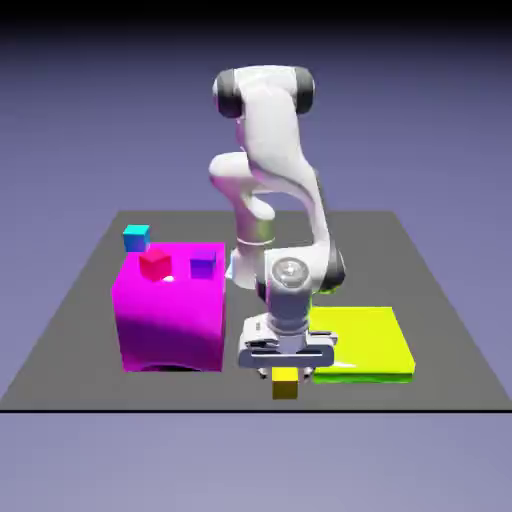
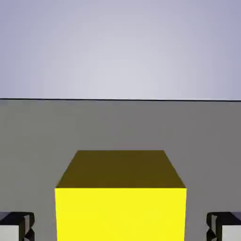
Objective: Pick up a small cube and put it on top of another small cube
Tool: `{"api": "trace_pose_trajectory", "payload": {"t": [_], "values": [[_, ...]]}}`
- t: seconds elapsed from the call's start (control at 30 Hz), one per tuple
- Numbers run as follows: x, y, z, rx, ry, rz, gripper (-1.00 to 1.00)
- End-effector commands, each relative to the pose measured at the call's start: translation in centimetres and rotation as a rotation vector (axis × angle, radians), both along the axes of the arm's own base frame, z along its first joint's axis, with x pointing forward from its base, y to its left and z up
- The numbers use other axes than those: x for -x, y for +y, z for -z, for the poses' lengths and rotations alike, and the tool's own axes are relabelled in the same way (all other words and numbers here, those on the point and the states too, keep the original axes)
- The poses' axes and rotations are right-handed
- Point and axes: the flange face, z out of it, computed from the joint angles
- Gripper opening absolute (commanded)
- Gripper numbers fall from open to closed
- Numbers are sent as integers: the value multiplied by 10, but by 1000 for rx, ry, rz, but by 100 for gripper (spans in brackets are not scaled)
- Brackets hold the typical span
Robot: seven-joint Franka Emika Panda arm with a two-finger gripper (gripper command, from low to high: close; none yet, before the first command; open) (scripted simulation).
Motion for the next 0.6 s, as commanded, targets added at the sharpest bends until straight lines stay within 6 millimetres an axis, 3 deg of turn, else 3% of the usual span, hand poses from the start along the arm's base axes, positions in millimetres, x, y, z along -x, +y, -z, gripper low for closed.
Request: {"api": "trace_pose_trajectory", "payload": {"t": [0.0, 0.13, 0.57], "values": [[0, 0, 0, 0, 0, 0, -100], [-8, 0, -65, 0, 0, 0, -100], [-7, -56, -148, 12, -61, -525, -100]]}}
